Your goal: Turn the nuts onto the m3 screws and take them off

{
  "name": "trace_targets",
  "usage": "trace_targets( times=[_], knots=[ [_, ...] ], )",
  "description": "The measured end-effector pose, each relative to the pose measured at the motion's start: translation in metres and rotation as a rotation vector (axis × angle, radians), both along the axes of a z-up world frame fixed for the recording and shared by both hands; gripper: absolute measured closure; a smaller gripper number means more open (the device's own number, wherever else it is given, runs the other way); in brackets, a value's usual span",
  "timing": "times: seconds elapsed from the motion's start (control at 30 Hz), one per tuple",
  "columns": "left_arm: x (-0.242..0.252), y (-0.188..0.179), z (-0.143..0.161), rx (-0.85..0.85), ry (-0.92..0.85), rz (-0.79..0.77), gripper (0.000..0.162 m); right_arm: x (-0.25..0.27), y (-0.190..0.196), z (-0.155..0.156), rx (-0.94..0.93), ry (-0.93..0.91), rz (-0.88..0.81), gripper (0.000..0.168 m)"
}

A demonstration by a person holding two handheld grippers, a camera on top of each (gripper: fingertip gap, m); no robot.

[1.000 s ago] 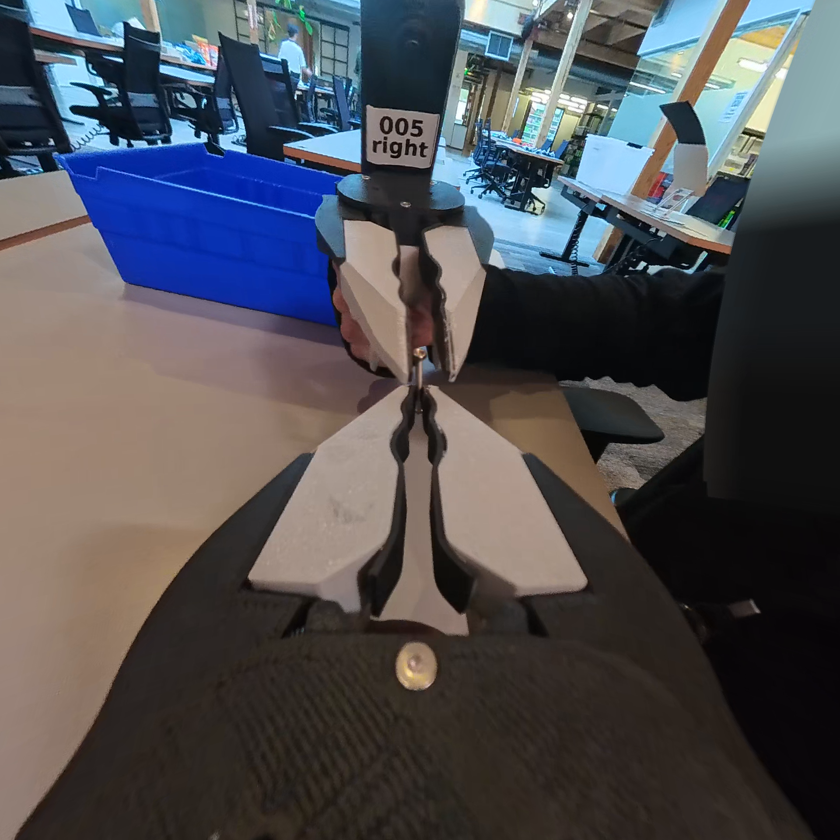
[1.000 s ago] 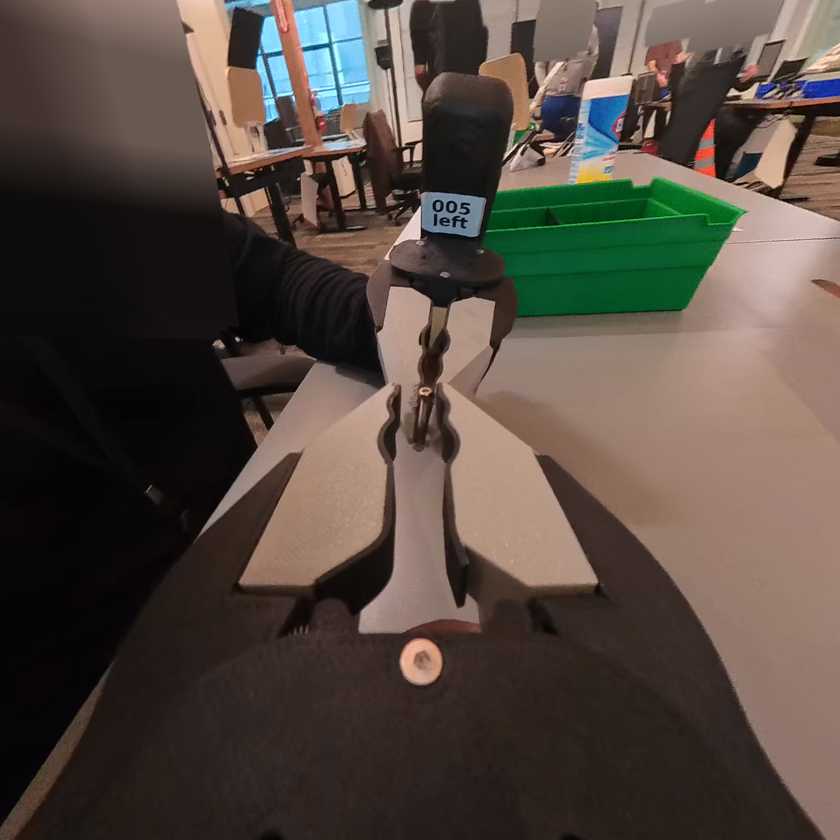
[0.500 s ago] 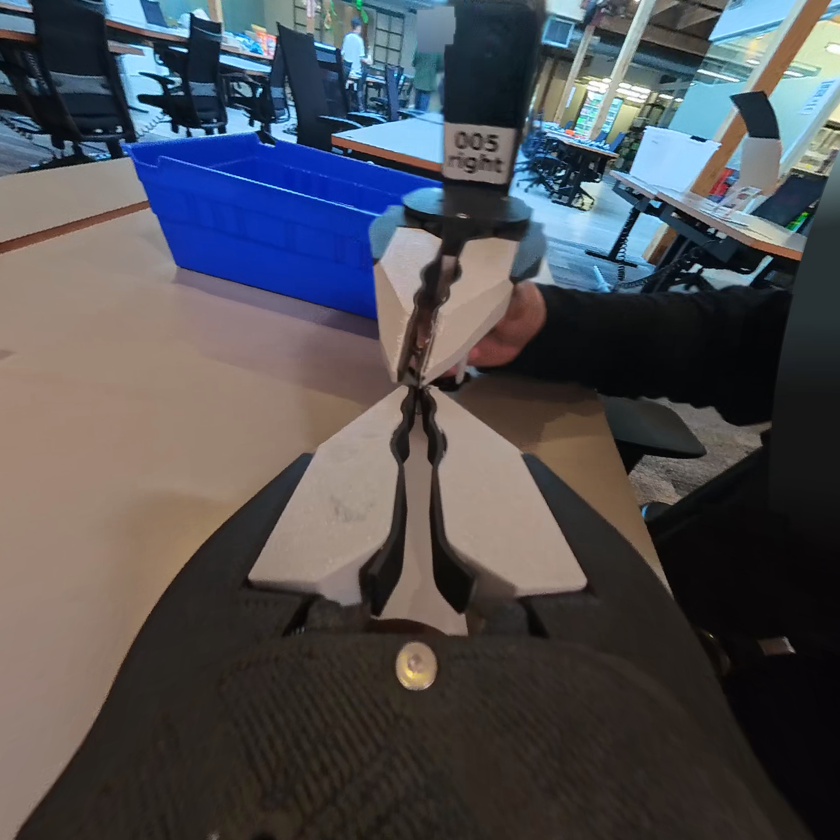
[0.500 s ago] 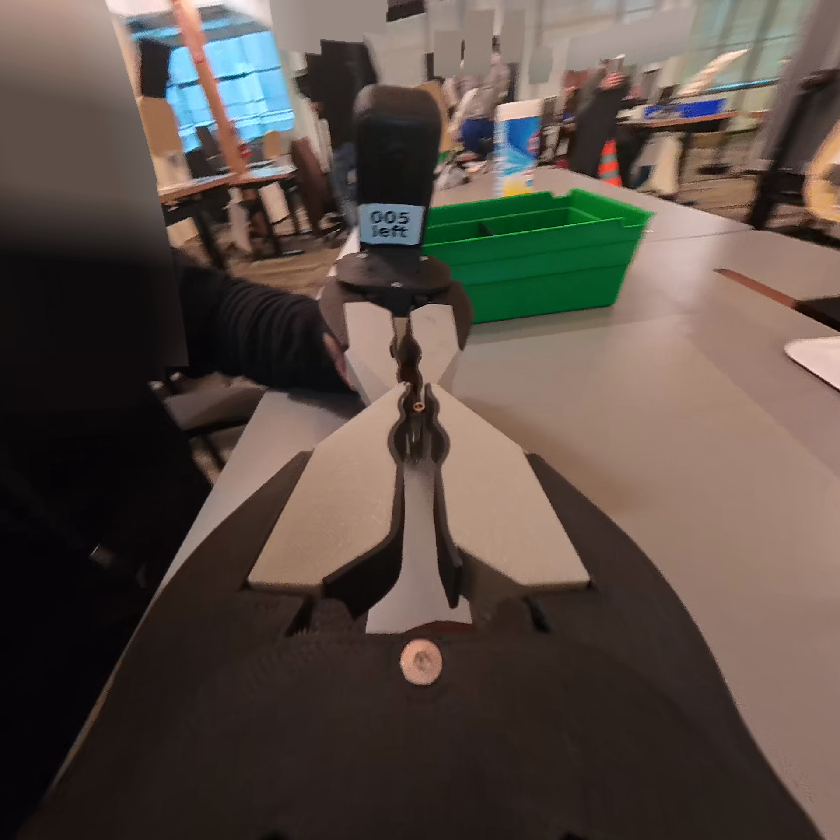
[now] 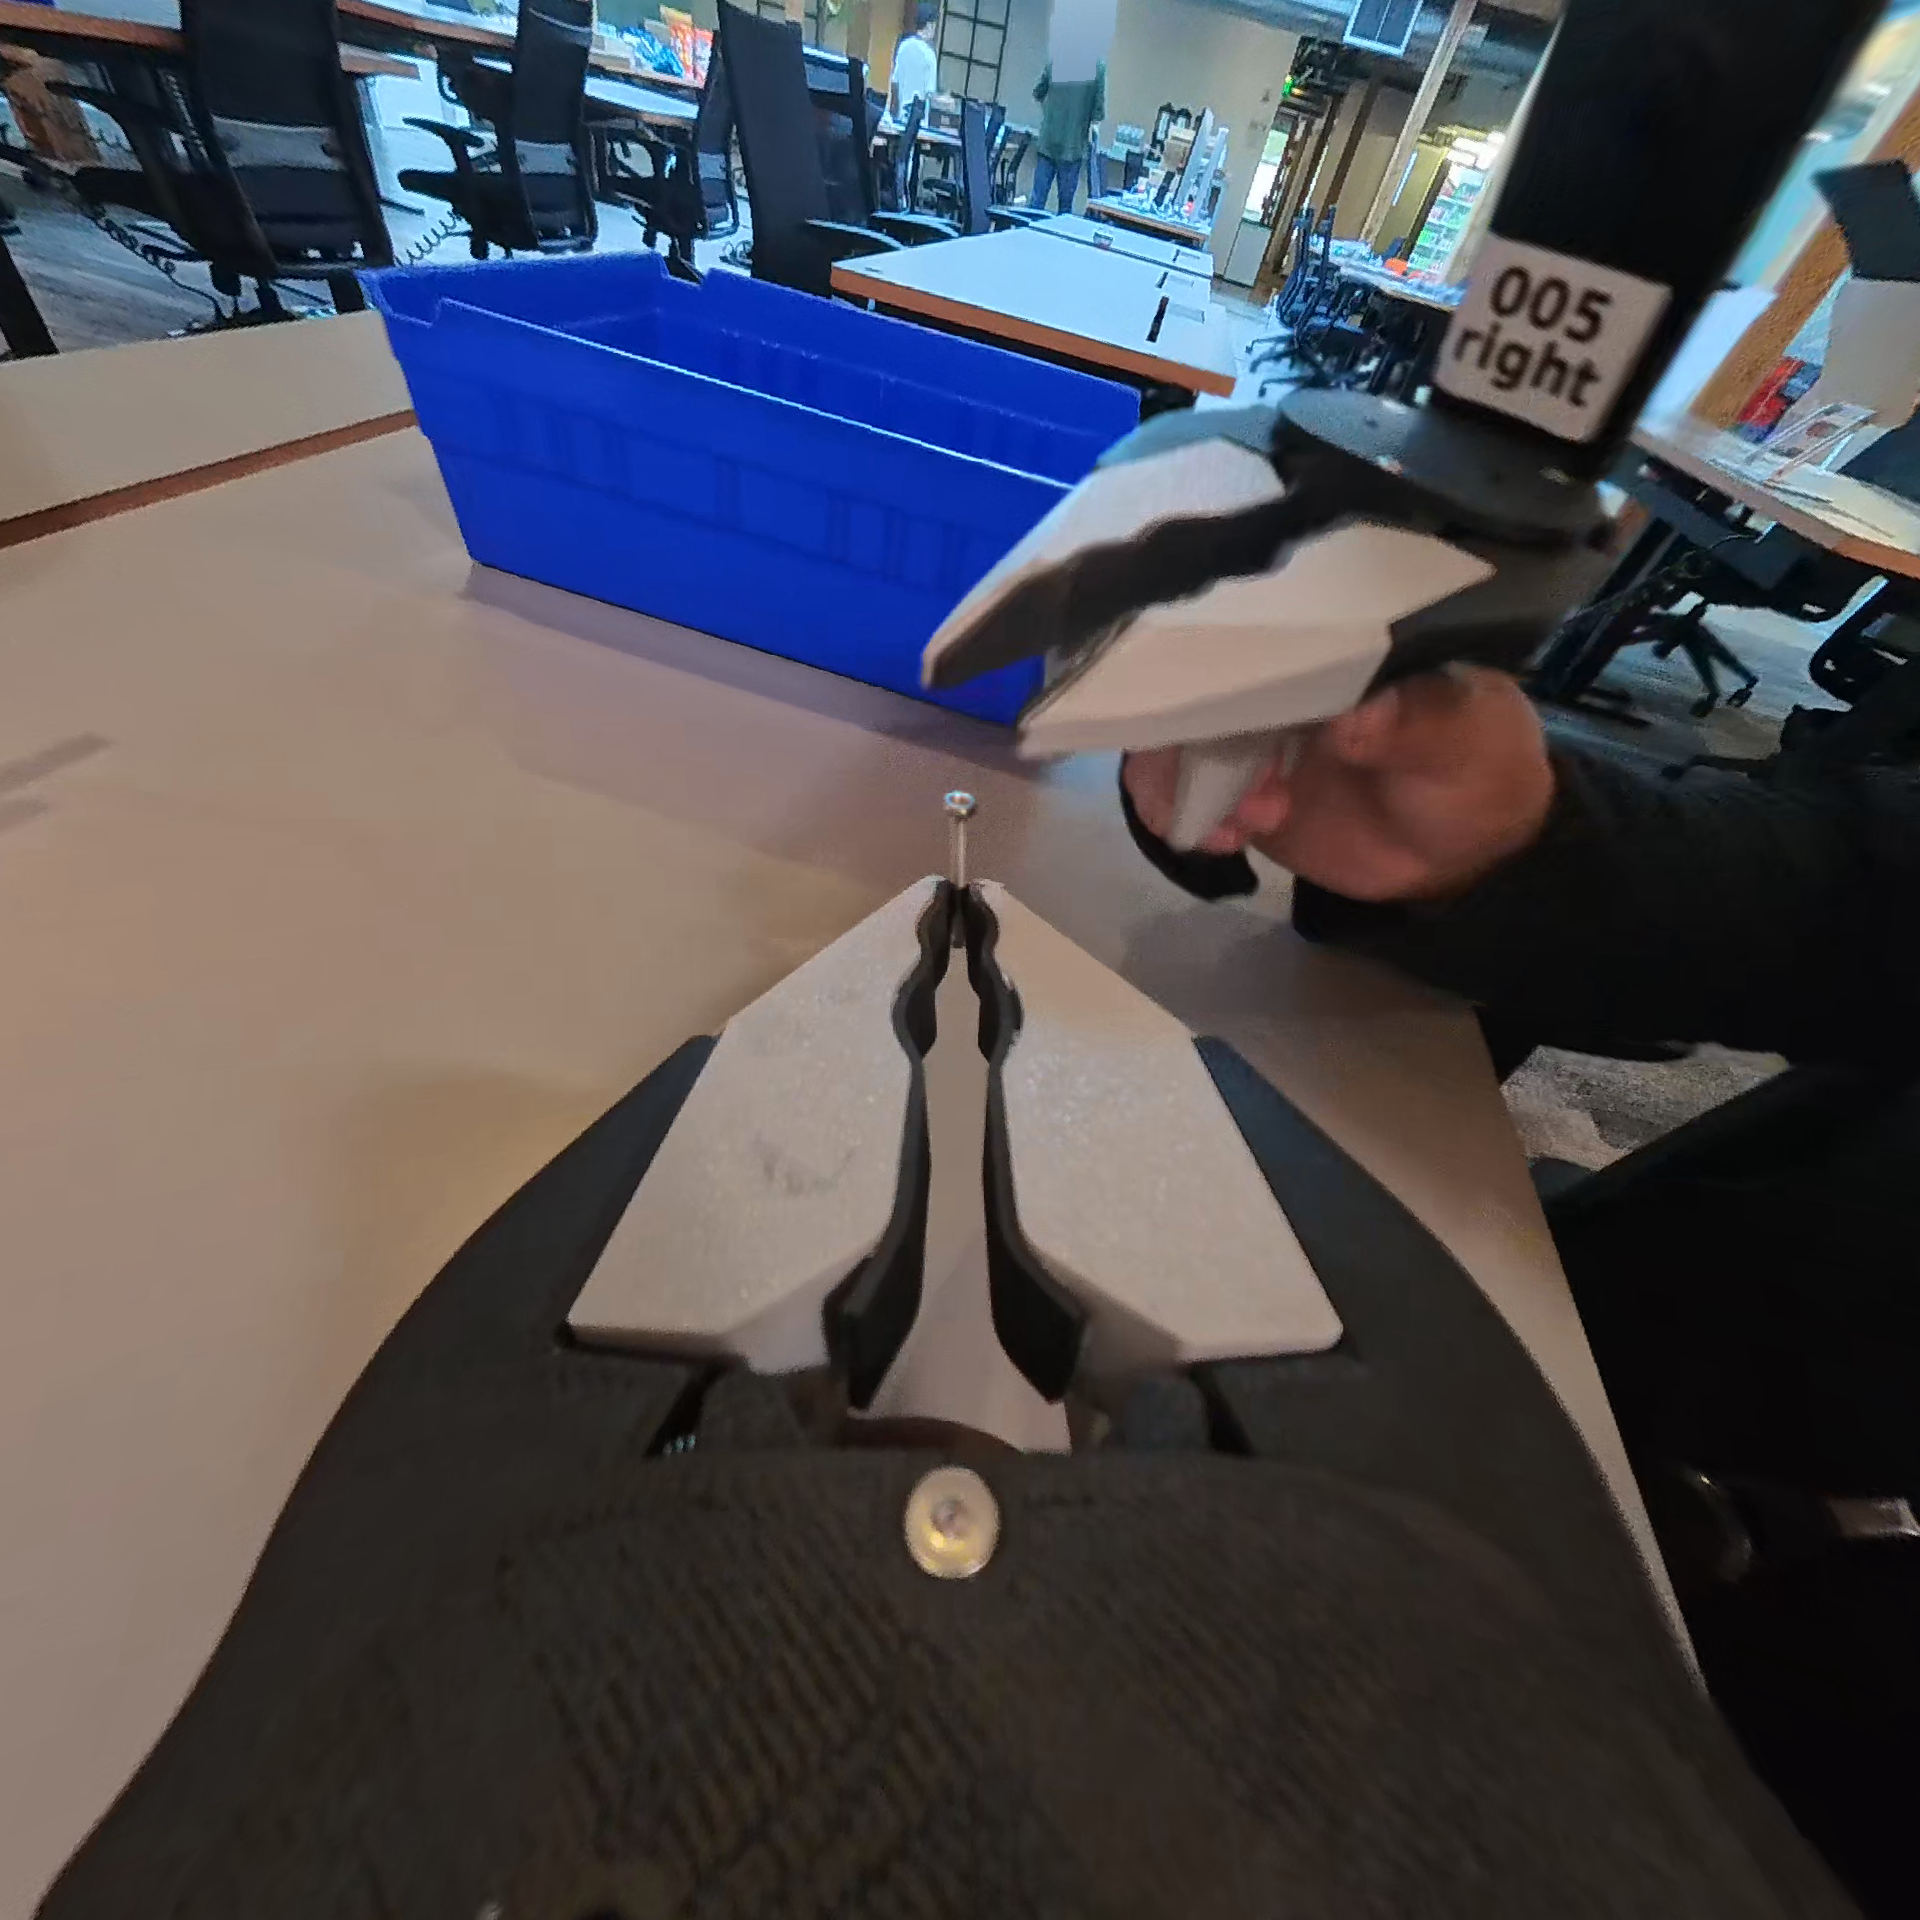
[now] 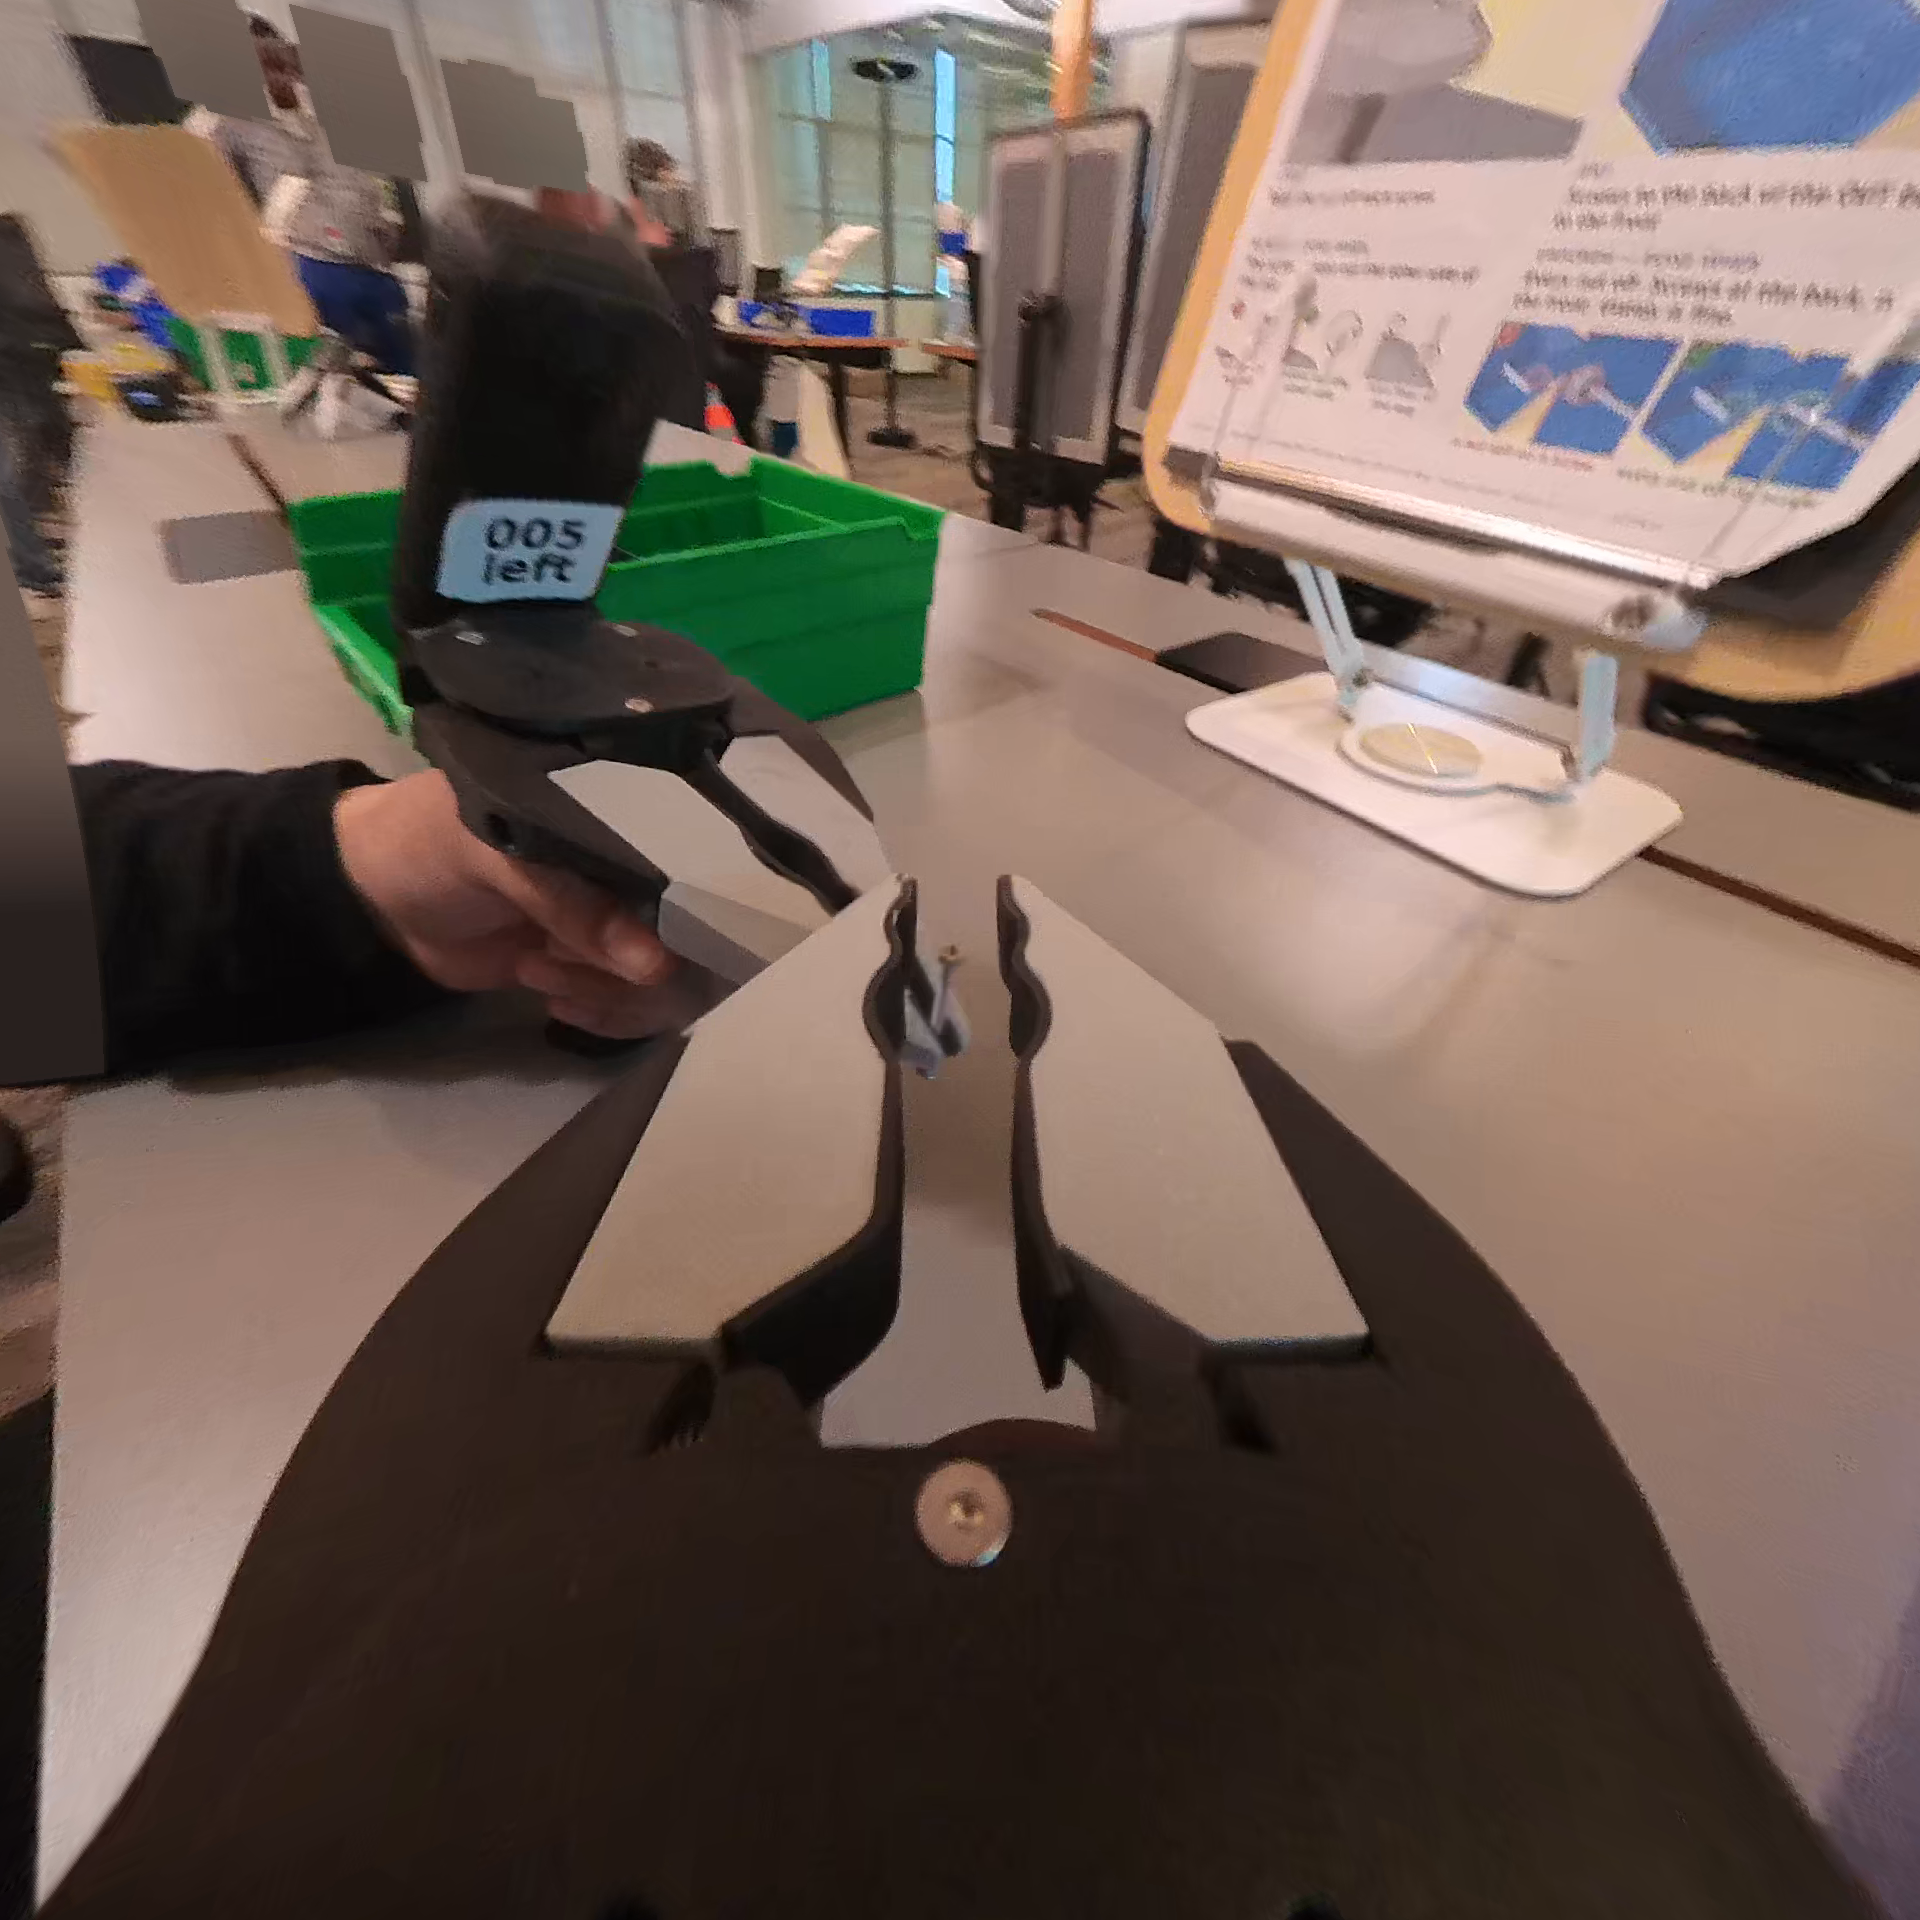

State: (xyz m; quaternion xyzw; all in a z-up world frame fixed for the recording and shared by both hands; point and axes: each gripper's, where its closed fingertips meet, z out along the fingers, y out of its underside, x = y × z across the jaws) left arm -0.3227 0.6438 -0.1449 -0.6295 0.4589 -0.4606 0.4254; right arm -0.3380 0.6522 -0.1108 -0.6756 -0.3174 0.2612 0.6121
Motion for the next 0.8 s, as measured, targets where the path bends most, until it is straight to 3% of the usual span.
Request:
trace_targets(
  times=[0.13, 0.3, 0.47, 0.6, 0.8],
  knots=[
    [-0.002, -0.001, 0.004, -0.017, -0.024, -0.014, 0.162, 0.011, -0.009, 0.013, -0.002, 0.006, 0.271, 0.160],
    [-0.001, -0.005, 0.005, -0.010, -0.024, -0.032, 0.162, 0.002, -0.017, 0.008, -0.077, 0.006, 0.536, 0.153],
    [0.001, -0.011, 0.006, -0.017, -0.029, -0.068, 0.162, -0.011, -0.016, -0.004, -0.108, -0.054, 0.650, 0.150],
    [0.001, -0.012, 0.007, -0.013, -0.032, -0.068, 0.162, -0.016, -0.018, -0.007, -0.136, -0.054, 0.730, 0.166],
    [0.001, -0.007, 0.009, -0.016, -0.044, -0.036, 0.162, -0.018, -0.011, -0.005, -0.162, 0.006, 0.614, 0.167]
  ],
)
